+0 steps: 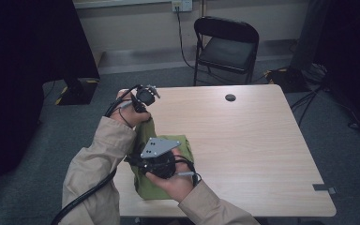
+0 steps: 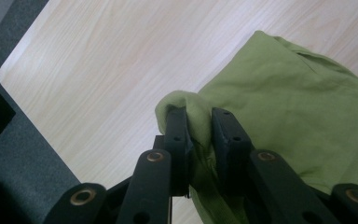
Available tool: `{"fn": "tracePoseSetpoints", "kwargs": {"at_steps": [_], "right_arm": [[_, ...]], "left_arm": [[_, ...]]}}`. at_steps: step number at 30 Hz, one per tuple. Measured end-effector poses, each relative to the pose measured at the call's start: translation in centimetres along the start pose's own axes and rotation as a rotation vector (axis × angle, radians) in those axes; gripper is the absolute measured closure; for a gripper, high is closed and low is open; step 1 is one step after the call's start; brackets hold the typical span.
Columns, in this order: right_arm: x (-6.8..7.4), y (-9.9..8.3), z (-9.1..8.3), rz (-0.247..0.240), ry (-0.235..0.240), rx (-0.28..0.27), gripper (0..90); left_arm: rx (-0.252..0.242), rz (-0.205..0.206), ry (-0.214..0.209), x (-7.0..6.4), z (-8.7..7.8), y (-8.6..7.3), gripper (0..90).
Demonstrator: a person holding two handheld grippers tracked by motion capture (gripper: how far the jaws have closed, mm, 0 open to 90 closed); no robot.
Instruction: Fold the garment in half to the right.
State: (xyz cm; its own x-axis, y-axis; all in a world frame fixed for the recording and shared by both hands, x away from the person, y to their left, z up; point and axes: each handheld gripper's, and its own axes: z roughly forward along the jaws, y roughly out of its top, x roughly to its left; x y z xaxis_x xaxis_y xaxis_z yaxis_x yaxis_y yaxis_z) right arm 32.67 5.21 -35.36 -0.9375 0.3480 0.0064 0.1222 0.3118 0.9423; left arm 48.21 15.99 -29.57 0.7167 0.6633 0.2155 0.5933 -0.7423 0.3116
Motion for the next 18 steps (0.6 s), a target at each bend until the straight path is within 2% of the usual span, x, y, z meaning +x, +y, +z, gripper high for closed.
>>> {"fn": "tracePoseSetpoints", "kwargs": {"at_steps": [6, 18], "right_arm": [[-0.2, -0.4, -0.5, -0.002, -0.005, 0.001, 84.4], [-1.3, -1.9, -1.8, 0.020, -0.022, 0.010, 84.5]], "left_arm": [[0.028, 0.006, -0.003, -0.6, 0.4, 0.8, 77.5], [0.052, -0.015, -0.022, -1.7, 1.4, 2.4, 76.3]]}}
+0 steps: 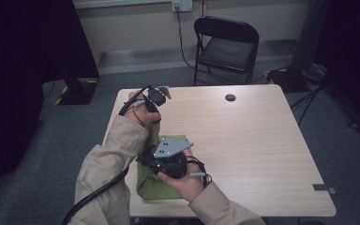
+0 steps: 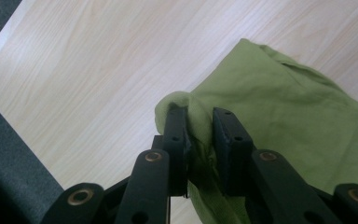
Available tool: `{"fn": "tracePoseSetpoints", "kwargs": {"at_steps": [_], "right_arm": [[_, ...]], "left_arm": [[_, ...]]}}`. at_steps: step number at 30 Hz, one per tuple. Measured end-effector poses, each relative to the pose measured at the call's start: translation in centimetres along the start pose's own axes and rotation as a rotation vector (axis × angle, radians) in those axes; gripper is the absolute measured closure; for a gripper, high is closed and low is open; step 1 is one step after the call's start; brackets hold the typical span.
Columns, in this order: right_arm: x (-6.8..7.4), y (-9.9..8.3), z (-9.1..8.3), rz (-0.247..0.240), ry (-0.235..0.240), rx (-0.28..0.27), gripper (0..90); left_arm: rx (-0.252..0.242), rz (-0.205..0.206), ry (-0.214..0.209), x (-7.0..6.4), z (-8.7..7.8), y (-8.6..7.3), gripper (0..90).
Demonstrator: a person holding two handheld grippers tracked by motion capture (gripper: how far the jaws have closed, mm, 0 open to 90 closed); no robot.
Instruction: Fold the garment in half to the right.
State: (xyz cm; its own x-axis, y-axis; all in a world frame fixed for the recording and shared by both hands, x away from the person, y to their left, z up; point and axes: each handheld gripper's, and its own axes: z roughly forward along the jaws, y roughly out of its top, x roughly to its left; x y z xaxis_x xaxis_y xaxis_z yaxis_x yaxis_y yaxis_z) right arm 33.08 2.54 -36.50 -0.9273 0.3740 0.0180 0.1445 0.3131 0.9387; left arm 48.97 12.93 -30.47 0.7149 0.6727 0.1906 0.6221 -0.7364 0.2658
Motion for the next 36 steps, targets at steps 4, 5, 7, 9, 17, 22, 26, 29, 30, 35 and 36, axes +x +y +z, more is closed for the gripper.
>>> {"fn": "tracePoseSetpoints", "kwargs": {"at_steps": [4, 5, 7, 9, 17, 22, 26, 29, 30, 35, 36], "right_arm": [[-0.4, -0.4, -0.5, 0.008, -0.004, -0.002, 84.3], [-0.4, -0.4, -0.5, 0.008, -0.004, -0.002, 84.3], [-0.6, -0.7, -0.9, 0.016, -0.008, 0.000, 84.3], [-0.7, -0.8, -1.1, 0.019, -0.009, -0.002, 84.3], [-1.4, -1.4, -2.0, 0.032, -0.024, 0.002, 83.2], [-1.8, -1.8, -2.6, 0.040, -0.046, 0.004, 52.2], [-2.2, -1.8, -2.9, 0.061, -0.072, 0.006, 21.8], [-2.6, -1.8, -2.8, 0.083, -0.100, 0.025, 4.3], [-2.7, -1.9, -2.8, 0.088, -0.109, 0.023, 2.1], [-3.2, -2.0, -2.9, 0.075, -0.087, 0.043, 0.0], [-3.2, -2.0, -3.0, 0.064, -0.083, 0.048, 0.0]], "left_arm": [[0.011, 0.008, -0.008, -0.5, 0.2, 0.7, 75.9], [0.011, 0.008, -0.008, -0.5, 0.2, 0.7, 75.8], [0.013, 0.012, -0.012, -0.9, 0.4, 1.2, 75.9], [0.018, 0.013, -0.021, -1.2, 0.5, 1.5, 76.2], [0.013, 0.023, -0.035, -2.1, 1.0, 2.9, 72.5], [-0.020, 0.044, -0.031, -2.5, 0.8, 3.8, 47.4], [-0.066, 0.031, -0.052, -2.7, 0.6, 4.3, 25.6], [-0.122, 0.087, -0.103, -2.5, 0.3, 4.0, 4.9], [-0.138, 0.110, -0.108, -2.6, 0.1, 3.8, 2.1], [-0.192, 0.122, -0.116, -2.3, -0.3, 2.7, 3.4], [-0.206, 0.122, -0.117, -2.4, -0.3, 2.4, 3.6]]}}
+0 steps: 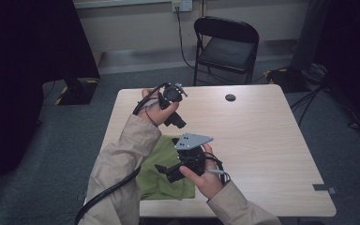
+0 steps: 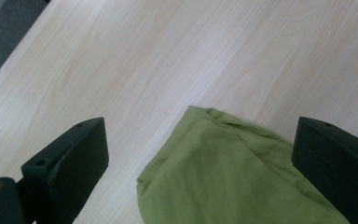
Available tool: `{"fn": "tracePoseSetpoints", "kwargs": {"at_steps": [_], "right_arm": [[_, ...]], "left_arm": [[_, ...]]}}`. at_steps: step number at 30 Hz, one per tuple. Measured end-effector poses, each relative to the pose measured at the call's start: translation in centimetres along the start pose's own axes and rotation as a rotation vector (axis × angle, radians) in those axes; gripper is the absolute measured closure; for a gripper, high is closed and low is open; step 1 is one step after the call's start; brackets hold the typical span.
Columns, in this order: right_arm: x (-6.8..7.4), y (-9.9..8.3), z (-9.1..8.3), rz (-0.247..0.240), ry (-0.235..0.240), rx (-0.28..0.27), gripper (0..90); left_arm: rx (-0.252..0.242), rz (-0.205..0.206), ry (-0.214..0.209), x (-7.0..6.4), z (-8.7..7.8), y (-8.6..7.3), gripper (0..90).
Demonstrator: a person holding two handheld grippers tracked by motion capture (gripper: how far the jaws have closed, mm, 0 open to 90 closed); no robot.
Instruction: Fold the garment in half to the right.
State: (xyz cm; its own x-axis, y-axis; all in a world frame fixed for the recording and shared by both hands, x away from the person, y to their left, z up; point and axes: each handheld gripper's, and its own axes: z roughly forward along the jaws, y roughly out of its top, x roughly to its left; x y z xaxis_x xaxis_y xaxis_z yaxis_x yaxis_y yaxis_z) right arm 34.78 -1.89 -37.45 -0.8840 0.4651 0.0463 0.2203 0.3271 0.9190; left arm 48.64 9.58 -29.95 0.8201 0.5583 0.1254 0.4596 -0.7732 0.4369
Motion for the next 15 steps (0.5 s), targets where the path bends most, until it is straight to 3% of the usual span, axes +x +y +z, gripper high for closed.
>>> {"fn": "tracePoseSetpoints", "kwargs": {"at_steps": [4, 15], "right_arm": [[-0.6, -0.2, -0.1, 0.008, 0.011, 0.005, 0.0], [-2.1, -1.7, -0.5, 0.002, -0.001, 0.039, 0.2]], "left_arm": [[-0.030, 0.024, -0.019, -0.3, -0.1, -1.2, 3.7], [-0.125, -0.003, -0.050, -0.5, 0.0, -4.3, 3.7]]}}
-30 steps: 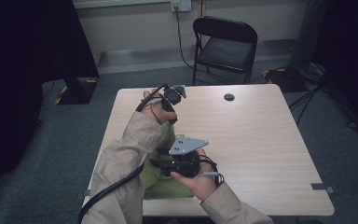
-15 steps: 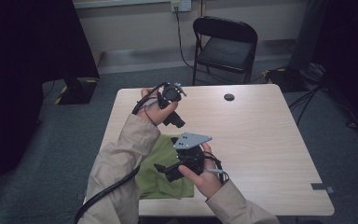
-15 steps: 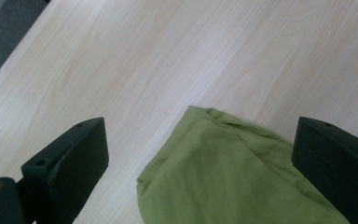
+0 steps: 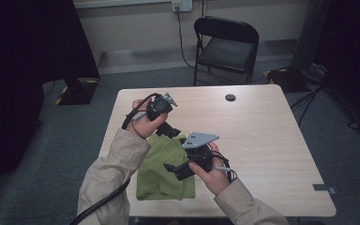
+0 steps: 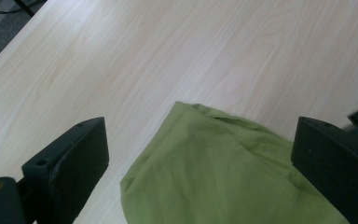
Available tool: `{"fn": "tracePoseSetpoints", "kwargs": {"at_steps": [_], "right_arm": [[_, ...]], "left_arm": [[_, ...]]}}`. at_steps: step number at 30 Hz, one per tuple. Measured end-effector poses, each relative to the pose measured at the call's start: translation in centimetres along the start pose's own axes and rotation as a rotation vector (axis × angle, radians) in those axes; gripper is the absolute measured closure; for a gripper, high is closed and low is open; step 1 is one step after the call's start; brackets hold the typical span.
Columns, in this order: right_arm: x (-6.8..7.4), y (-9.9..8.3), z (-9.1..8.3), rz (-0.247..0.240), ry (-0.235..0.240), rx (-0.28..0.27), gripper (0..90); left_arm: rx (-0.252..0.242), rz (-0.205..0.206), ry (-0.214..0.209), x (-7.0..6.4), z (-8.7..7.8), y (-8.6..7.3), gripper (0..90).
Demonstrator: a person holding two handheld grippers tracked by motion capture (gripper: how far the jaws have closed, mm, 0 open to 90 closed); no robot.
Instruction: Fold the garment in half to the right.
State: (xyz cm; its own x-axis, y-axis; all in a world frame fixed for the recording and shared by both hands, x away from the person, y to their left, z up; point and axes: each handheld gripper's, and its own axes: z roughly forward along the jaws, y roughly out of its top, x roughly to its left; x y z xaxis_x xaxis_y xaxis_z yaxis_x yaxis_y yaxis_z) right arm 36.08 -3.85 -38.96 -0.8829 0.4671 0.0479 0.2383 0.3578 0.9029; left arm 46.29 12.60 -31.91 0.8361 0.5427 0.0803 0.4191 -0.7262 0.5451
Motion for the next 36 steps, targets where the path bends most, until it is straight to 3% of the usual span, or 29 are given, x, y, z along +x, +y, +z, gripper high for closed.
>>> {"fn": "tracePoseSetpoints", "kwargs": {"at_steps": [6, 18, 36], "right_arm": [[-0.8, -1.0, -0.3, -0.001, -0.004, 0.018, 0.0], [-1.9, -2.6, -0.5, -0.005, 0.004, 0.048, 0.4], [-2.9, -6.0, -0.1, 0.011, 0.008, 0.088, 0.5]], "left_arm": [[-0.065, -0.024, -0.022, -0.2, -0.5, -1.8, 3.5], [-0.139, -0.058, -0.051, -0.7, -0.3, -5.7, 3.1], [-0.161, -0.116, -0.052, -1.5, 1.4, -12.0, 3.2]]}}
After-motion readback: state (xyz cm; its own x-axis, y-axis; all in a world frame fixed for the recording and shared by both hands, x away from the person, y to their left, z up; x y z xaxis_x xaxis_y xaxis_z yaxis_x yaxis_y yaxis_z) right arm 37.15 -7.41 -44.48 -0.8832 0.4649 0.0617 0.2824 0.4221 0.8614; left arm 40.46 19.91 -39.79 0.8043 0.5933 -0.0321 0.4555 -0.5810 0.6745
